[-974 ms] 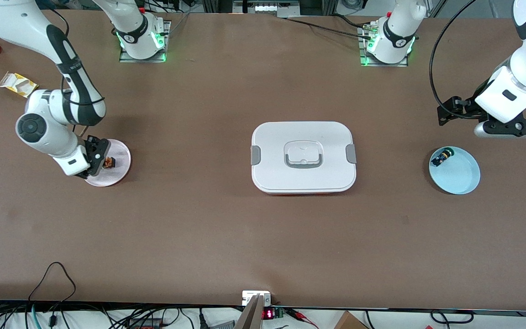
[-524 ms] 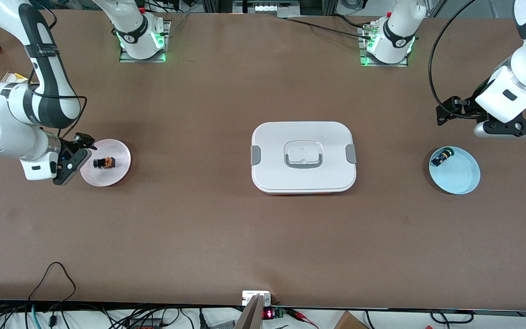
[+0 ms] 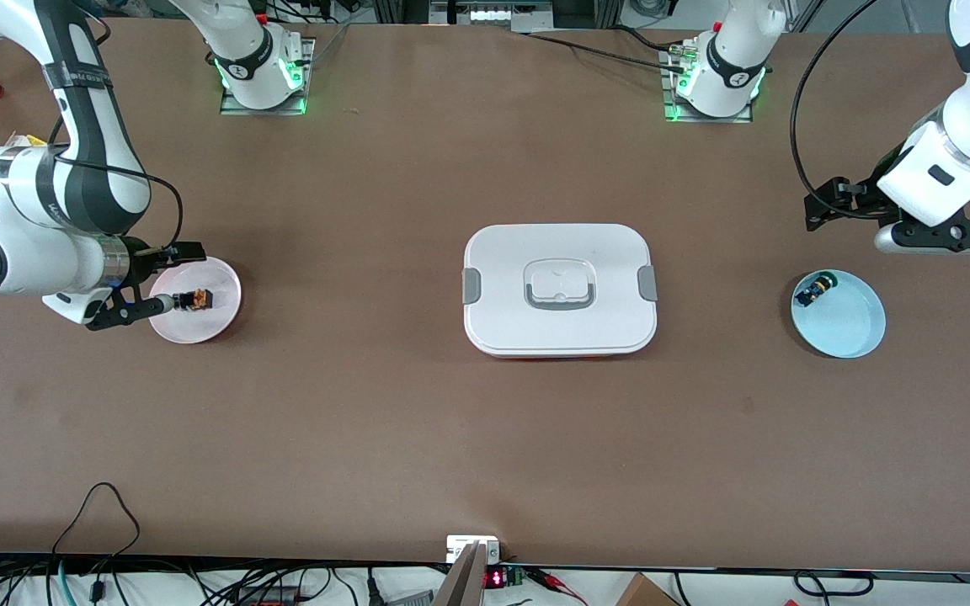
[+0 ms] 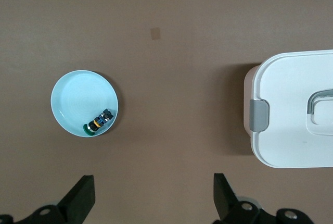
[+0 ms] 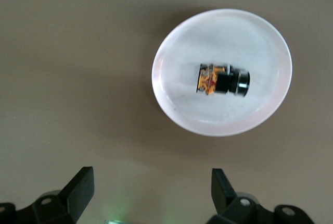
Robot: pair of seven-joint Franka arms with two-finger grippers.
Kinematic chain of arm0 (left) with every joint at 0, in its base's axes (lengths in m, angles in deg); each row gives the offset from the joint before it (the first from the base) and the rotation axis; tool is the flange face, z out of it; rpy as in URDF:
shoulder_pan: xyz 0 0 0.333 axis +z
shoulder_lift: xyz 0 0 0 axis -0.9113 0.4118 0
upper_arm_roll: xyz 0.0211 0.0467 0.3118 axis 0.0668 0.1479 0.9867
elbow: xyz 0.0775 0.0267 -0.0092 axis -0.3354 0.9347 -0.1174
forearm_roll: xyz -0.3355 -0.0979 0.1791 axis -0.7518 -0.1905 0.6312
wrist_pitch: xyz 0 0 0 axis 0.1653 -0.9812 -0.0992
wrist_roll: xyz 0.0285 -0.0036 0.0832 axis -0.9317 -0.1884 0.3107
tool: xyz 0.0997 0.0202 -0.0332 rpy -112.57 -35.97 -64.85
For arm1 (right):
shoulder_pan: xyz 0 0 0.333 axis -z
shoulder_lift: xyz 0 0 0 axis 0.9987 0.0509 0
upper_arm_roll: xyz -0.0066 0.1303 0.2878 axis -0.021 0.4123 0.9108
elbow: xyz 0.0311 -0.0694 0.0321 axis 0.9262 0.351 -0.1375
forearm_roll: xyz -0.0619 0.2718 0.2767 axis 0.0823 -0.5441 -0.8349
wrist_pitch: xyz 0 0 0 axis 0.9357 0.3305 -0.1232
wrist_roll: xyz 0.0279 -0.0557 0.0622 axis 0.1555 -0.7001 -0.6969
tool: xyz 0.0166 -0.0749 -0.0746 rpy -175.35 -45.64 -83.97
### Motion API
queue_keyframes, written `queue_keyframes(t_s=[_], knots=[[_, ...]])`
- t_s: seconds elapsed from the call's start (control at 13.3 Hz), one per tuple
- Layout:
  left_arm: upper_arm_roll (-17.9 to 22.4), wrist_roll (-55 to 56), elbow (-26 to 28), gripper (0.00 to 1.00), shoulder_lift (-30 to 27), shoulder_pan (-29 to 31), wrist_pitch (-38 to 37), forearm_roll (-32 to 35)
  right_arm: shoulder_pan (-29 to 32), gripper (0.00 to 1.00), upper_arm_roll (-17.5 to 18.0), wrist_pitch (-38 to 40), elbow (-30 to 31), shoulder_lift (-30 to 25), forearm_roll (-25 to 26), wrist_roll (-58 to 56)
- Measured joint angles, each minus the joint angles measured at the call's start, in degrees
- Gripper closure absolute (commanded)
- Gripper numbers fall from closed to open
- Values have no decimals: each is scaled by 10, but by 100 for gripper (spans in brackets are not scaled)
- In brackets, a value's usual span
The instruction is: Transfer orange switch to right arm and place
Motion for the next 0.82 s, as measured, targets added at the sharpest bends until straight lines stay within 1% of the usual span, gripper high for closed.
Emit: queue_keyframes(t_s=[0.15, 0.45, 0.6, 0.82], knots=[[0, 0, 0, 0, 0, 0, 0, 0, -1, 0, 0, 60, -36, -6, 0, 45], [0, 0, 0, 0, 0, 0, 0, 0, -6, 0, 0, 207, -153, -9, 0, 85], [0, 0, 0, 0, 0, 0, 0, 0, -9, 0, 0, 235, -203, -10, 1, 92], [0, 0, 0, 0, 0, 0, 0, 0, -9, 0, -9, 227, -248, -11, 9, 92]])
